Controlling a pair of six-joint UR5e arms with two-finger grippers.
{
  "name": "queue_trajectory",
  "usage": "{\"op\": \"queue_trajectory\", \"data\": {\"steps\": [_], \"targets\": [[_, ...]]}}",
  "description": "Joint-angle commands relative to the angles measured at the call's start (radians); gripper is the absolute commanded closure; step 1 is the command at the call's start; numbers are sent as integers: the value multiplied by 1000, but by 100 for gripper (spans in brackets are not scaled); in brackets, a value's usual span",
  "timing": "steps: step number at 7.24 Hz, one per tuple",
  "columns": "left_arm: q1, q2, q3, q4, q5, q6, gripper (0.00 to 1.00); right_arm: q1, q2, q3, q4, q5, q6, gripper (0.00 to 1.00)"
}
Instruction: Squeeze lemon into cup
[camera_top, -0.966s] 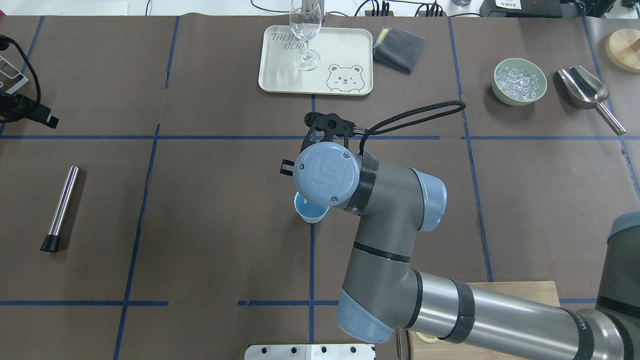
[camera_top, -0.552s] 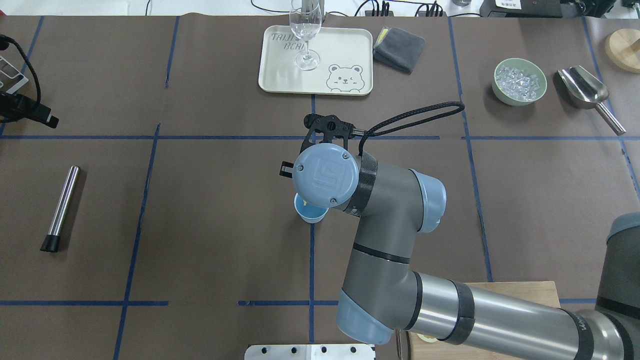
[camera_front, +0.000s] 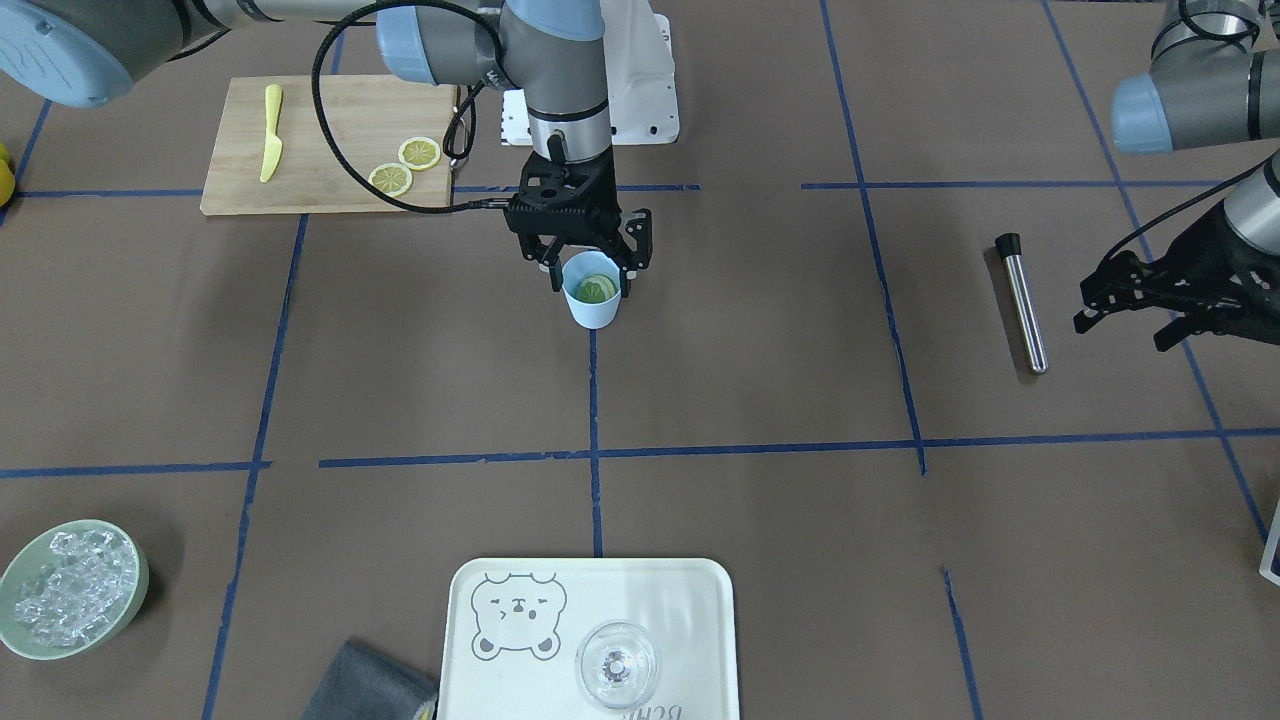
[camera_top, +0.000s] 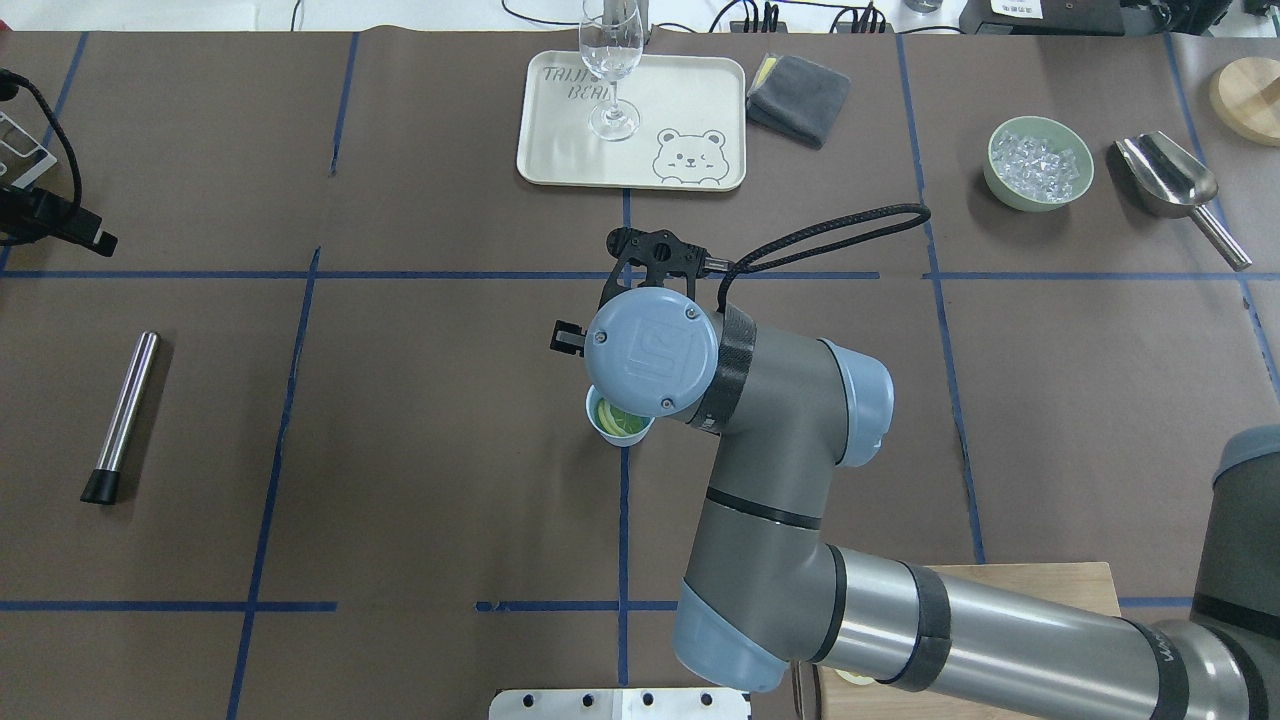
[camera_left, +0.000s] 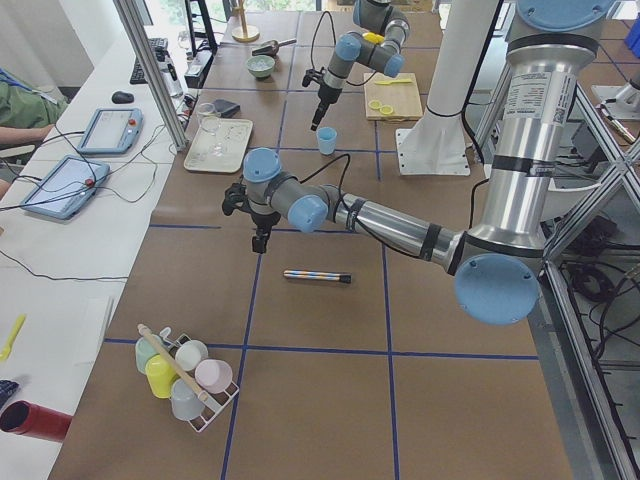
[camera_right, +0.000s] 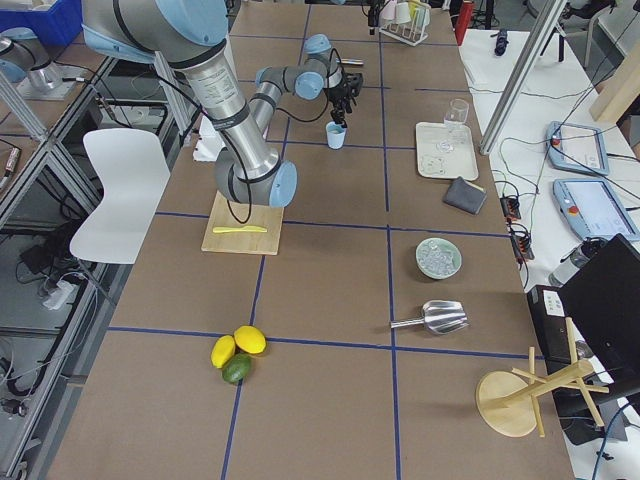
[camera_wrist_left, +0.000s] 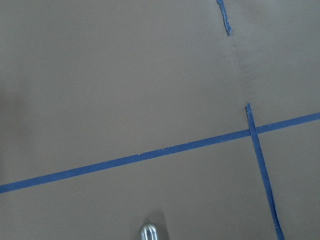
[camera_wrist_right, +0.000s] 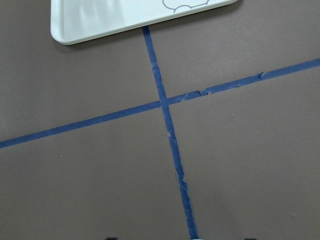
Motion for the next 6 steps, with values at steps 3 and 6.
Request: {"op": "queue_trajectory", "data": {"steps": [3, 6], "targets": [[61, -7, 17, 2, 12, -91, 0, 151, -108, 257, -320, 169, -313, 0], [93, 23, 68, 8, 17, -90, 0, 480, -290, 371, -324, 461, -661, 0]]}}
